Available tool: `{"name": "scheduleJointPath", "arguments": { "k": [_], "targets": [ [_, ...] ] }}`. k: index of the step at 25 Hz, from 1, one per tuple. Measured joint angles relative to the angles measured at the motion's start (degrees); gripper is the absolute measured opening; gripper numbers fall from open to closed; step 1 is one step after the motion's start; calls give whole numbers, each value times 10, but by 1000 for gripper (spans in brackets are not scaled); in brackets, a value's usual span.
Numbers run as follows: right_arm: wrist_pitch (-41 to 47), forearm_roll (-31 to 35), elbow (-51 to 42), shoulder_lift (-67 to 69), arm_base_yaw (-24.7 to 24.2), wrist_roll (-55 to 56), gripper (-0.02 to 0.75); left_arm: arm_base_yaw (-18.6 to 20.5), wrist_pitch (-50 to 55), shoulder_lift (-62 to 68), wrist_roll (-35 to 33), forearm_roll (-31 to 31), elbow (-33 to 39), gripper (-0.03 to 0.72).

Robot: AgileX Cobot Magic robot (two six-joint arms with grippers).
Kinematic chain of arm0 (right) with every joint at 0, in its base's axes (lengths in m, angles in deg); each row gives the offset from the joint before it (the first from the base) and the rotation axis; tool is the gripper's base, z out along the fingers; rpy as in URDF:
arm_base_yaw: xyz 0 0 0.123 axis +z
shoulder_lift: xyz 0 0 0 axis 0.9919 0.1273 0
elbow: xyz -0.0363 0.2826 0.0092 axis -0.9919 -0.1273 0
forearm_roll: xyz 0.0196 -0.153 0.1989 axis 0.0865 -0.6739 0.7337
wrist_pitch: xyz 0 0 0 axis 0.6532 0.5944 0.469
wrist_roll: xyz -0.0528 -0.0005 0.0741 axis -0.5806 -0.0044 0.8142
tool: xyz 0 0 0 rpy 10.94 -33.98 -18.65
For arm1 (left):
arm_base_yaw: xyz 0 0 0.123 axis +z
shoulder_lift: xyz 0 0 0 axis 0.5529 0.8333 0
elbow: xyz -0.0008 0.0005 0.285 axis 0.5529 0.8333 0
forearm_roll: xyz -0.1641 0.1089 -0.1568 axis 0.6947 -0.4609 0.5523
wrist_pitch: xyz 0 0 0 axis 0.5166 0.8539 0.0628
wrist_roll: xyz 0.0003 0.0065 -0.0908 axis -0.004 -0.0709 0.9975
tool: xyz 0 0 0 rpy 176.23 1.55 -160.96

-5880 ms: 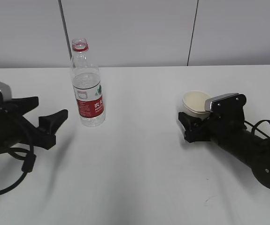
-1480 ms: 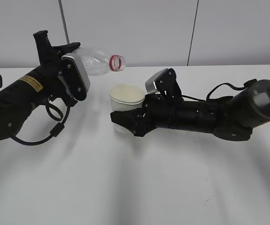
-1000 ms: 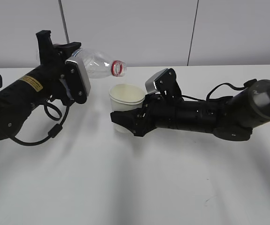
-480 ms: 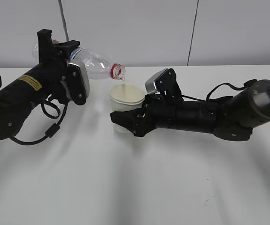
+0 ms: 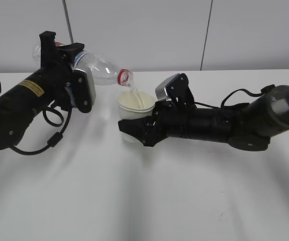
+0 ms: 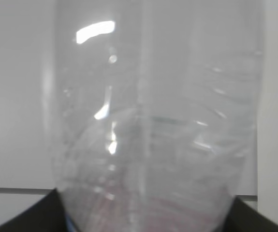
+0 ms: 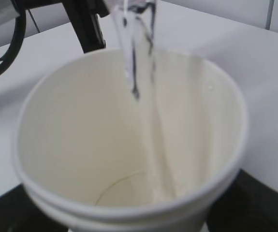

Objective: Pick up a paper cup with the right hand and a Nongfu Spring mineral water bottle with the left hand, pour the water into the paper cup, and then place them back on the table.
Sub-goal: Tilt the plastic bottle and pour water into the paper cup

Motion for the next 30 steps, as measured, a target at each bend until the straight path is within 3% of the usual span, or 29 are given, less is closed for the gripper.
{"name": "scheduleJointPath", "arguments": {
  "k": [30],
  "targets": [
    [18, -1, 0, 0, 0, -2, 531, 0, -20, 0, -29, 17, 0, 361]
  ]
}}
